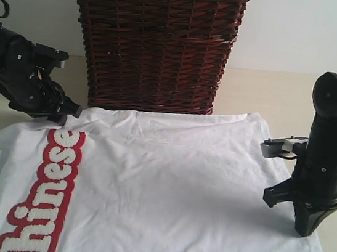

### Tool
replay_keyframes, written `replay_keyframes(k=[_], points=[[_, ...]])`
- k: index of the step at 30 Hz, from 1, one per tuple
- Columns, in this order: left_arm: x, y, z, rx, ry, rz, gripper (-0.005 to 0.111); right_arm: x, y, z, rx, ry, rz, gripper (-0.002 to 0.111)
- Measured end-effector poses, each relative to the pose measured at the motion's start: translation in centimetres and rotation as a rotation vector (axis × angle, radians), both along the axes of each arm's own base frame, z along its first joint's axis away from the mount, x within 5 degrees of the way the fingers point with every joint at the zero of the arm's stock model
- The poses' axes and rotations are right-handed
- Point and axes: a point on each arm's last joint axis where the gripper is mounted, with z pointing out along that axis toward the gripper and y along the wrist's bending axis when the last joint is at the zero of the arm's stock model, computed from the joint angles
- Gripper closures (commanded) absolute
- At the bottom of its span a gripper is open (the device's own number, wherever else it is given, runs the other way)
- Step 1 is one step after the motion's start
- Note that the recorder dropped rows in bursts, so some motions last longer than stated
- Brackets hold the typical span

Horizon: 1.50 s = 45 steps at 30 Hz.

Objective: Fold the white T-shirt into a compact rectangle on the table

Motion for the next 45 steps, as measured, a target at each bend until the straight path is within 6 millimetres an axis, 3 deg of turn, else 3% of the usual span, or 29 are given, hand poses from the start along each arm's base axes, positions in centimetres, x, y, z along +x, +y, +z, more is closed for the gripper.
replay_keyframes(k=[2, 5, 6, 12, 21, 31, 41, 43, 45], points=[[0.3, -0.1, -0.5, -0.004, 0.000, 0.003, 0.074, 0.5, 0.1, 0.6, 0.008, -0.042, -0.007, 0.108], [0.6, -0.2, -0.8, -0.002, -0.001, -0.005, 0.104, 1.2, 0.2, 2.2, 0.021, -0.113, -0.011, 0.108], [0.6, -0.2, -0.7, -0.001, -0.003, -0.008, 0.106, 1.4, 0.3, 2.8, 0.031, -0.138, -0.012, 0.108], [0.6, -0.2, -0.4, 0.003, -0.008, -0.018, 0.106, 1.7, 1.0, 4.6, 0.116, -0.217, -0.008, 0.108], [-0.3, -1.1, 3.8, 0.013, -0.063, -0.070, 0.107, 1.7, 1.3, 4.9, 0.147, -0.229, -0.004, 0.108], [-6.9, -5.1, 4.0, 0.037, -0.029, -0.267, 0.107, 1.7, 1.3, 4.9, 0.151, -0.229, -0.001, 0.108], [-13.2, -6.9, 6.9, 0.012, -0.089, -0.389, 0.106, 1.8, 1.8, 5.0, 0.210, -0.235, 0.000, 0.108], [-14.2, -7.3, 6.5, 0.033, -0.036, -0.407, 0.100, 1.8, 1.9, 5.0, 0.212, -0.236, 0.001, 0.108], [-14.9, -7.7, 6.0, 0.054, 0.015, -0.421, 0.084, 1.8, 1.9, 5.0, 0.216, -0.236, 0.000, 0.108]])
